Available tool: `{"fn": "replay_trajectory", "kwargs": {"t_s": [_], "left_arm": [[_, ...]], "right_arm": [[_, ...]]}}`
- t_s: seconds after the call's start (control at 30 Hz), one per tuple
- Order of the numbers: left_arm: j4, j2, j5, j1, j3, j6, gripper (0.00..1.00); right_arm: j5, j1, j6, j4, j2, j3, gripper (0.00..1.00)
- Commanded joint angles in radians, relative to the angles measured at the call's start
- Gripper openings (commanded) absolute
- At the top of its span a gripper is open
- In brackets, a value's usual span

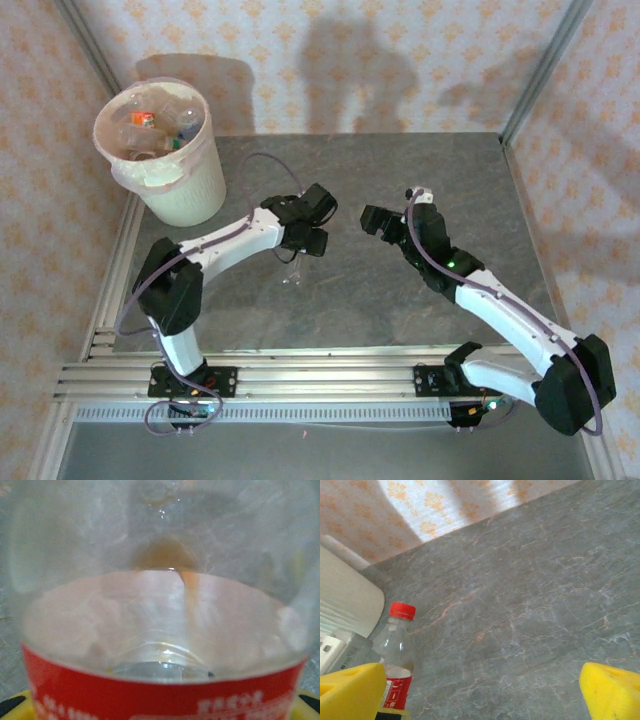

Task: Put the plastic bottles in the bin

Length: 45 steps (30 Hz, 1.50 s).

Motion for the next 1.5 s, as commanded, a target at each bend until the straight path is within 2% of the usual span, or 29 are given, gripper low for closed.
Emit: {"fn": "replay_trajectory", "kwargs": {"t_s": [0.0, 0.37, 0.57, 0.7, 0.87, 0.97, 1.03, 1.27, 1.47], "left_arm": [[-0.022, -0.045, -0.053, 0.019, 0.027, 0.019, 0.38], [-0.064, -0.260, -0.127, 0.126, 0.094, 0.053, 0.37], [-0.092, -0.352, -0.224, 0.153, 0.168, 0.095, 0.37], [-0.126, -0.383, -0.336, 0.166, 0.258, 0.135, 0.37], [-0.088, -0.395, -0.452, 0.223, 0.371, 0.215, 0.37], [-0.074, -0.376, -0.523, 0.288, 0.471, 0.253, 0.37], [-0.074, -0.353, -0.532, 0.346, 0.546, 0.260, 0.38], [-0.028, -0.230, -0.442, 0.573, 0.724, 0.222, 0.37], [0.051, -0.090, -0.419, 0.699, 0.855, 0.131, 0.38]], "right_arm": [[-0.035, 0.010, -0.029, 0.057, 0.003, 0.011, 0.99], [-0.227, 0.038, -0.115, 0.149, 0.046, 0.053, 0.99], [-0.233, 0.062, -0.132, 0.188, 0.107, 0.097, 0.99], [-0.236, 0.067, -0.124, 0.217, 0.156, 0.126, 0.99], [-0.227, 0.068, -0.134, 0.238, 0.207, 0.156, 0.99], [-0.228, 0.069, -0.142, 0.225, 0.232, 0.185, 0.99], [-0.227, 0.069, -0.146, 0.219, 0.245, 0.200, 0.99], [-0.200, 0.069, -0.119, 0.228, 0.276, 0.209, 0.99], [-0.196, 0.069, -0.109, 0.212, 0.280, 0.210, 0.99]]}}
